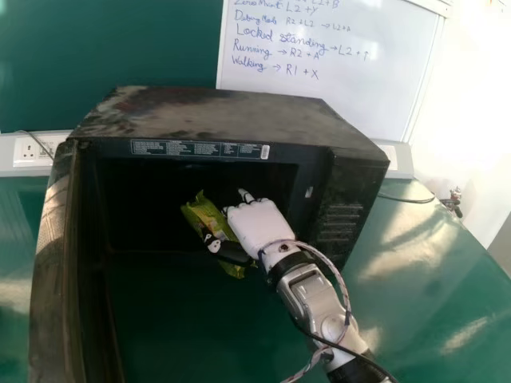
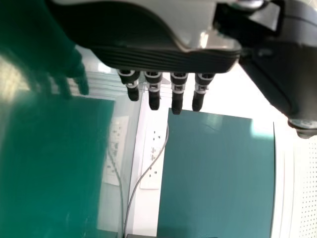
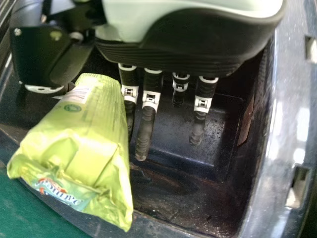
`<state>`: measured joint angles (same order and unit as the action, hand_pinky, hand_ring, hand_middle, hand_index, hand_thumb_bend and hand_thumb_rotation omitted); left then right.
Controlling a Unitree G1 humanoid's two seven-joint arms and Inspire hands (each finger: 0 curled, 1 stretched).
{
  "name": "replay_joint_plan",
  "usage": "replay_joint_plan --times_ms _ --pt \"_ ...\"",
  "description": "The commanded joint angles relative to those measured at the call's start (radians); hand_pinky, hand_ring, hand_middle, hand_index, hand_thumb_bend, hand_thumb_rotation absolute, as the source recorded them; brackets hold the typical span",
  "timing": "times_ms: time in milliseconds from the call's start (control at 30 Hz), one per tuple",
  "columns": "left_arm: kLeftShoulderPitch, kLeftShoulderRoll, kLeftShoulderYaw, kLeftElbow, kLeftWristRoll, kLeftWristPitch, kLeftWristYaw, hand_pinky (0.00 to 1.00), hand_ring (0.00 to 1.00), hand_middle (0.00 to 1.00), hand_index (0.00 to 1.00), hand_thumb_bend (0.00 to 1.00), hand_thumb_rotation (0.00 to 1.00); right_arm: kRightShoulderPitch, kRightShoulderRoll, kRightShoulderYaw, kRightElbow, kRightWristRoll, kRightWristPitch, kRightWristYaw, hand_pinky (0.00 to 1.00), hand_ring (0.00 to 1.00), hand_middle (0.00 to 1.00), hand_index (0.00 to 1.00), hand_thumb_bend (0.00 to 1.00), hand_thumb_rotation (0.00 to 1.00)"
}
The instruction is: Put biscuit inside oven
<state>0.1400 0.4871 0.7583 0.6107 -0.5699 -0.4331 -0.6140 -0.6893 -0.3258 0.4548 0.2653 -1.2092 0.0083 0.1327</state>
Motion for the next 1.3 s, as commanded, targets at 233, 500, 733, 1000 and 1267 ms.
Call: replay_joint_plan --times_ms 233,500,733,1000,1267 --pt "0.004 -0.021 -0.017 0.018 0.001 0.02 -0.002 0.0 0.72 0.8 0.93 0.19 0.81 -0.093 0.006 0.046 0.135 0.019 -0.003 -0.148 0.64 0.56 0.49 0.49 0.53 0.0" --pt "-0.001 -0.015 -0.012 0.028 -0.003 0.02 -0.021 0.0 0.72 0.8 0.95 0.18 0.83 -0.181 0.037 0.084 0.333 0.055 -0.03 -0.303 0.65 0.59 0.49 0.49 0.53 0.0" --pt "-0.005 -0.014 -0.013 0.031 -0.002 0.018 -0.023 0.0 0.7 0.79 0.93 0.19 0.83 -0.262 0.068 0.116 0.482 0.088 -0.047 -0.383 0.6 0.55 0.49 0.49 0.53 0.0" --pt "0.001 -0.016 -0.015 0.021 0.003 0.016 -0.017 0.0 0.7 0.78 0.93 0.18 0.82 -0.339 0.107 0.162 0.642 0.102 -0.039 -0.459 0.59 0.55 0.48 0.49 0.53 0.0" --pt "-0.004 -0.015 -0.013 0.032 -0.003 0.017 -0.025 0.0 0.69 0.79 0.93 0.2 0.83 -0.388 0.137 0.198 0.747 0.124 -0.05 -0.525 0.55 0.52 0.48 0.49 0.53 0.0"
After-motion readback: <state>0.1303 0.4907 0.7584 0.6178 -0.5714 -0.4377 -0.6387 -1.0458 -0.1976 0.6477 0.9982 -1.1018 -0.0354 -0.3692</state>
